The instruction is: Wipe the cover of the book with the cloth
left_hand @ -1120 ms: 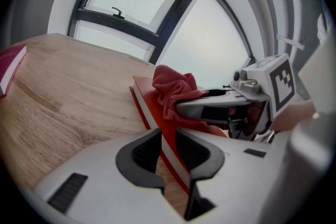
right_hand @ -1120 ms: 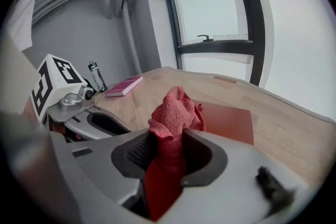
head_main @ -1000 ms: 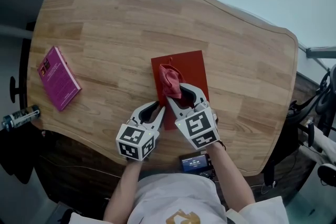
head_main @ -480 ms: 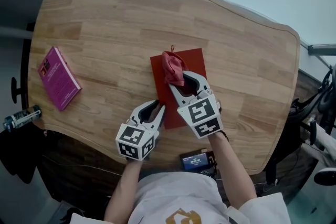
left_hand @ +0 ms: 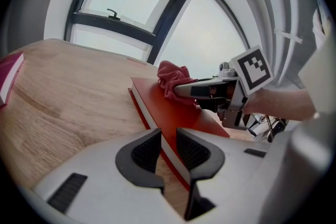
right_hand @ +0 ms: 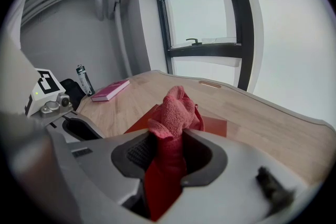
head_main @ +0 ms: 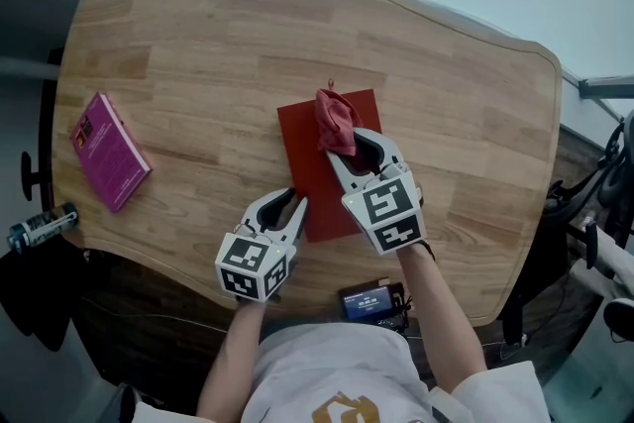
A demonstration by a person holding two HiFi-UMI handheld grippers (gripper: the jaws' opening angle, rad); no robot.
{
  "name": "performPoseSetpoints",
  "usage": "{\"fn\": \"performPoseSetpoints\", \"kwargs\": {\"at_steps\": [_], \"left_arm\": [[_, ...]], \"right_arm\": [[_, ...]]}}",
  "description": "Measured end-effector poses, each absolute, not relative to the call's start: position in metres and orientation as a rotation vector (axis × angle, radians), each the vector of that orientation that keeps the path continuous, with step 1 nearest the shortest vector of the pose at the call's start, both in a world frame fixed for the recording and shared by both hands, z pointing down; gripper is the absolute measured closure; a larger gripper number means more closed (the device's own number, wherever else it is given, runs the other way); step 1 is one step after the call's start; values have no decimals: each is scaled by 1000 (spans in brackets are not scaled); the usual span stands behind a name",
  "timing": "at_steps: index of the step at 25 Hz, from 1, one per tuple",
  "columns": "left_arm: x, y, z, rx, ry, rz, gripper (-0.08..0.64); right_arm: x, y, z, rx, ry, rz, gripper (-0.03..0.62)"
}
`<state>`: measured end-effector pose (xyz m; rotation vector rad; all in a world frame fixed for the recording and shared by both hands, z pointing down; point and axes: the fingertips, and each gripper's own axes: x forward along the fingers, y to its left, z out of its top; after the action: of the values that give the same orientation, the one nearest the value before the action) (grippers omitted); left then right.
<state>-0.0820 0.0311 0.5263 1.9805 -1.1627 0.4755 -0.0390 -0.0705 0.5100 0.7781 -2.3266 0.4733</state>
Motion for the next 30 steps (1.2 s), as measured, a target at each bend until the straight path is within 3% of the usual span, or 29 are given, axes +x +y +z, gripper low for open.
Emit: {"fn": "performPoseSetpoints", "kwargs": {"at_steps": [30], "left_arm": [[-70,32,526,2037,-1164,514,465]], "right_arm": [[17,-35,511,920,-2222,514,449]]}}
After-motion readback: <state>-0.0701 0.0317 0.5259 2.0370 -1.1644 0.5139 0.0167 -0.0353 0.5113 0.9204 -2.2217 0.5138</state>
